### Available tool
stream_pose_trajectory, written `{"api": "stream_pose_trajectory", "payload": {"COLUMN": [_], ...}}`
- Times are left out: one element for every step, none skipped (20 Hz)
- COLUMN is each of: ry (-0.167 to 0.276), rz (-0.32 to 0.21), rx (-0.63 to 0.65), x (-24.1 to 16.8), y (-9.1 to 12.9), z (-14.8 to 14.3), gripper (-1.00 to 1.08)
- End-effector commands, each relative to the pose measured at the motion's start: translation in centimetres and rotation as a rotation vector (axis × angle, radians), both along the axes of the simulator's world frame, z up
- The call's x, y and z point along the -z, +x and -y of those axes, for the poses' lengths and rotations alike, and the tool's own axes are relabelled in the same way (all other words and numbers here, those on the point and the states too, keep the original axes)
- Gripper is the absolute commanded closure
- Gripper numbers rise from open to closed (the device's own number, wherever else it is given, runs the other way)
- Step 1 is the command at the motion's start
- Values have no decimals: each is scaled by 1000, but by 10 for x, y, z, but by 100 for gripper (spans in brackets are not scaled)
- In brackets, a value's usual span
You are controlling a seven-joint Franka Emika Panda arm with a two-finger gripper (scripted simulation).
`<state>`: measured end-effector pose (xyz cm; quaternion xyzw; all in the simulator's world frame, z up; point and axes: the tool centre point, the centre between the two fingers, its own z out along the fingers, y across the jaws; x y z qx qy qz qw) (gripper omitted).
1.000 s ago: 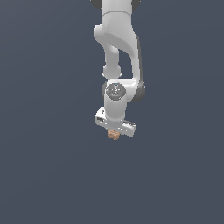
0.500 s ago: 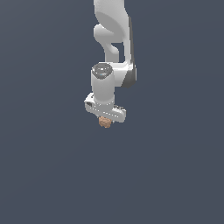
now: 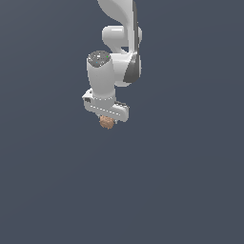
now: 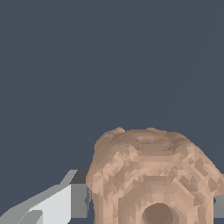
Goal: Pick up the object and move it to a goal position.
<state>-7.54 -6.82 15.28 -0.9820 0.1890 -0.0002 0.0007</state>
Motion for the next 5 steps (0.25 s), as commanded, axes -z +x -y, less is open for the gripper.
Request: {"api": "stream_pose_trajectory", "payload": {"ry": [0,0,0,0,0], "rz": [-1,-1,-1,-1,-1], "rx": [-1,-1,-1,-1,-1], "x": [-5,-7,-8,-8,-8], "y": [-5,-6,-6,-7,-7], "z": [5,6,7,7,7], "gripper": [108,108,108,108,108]}}
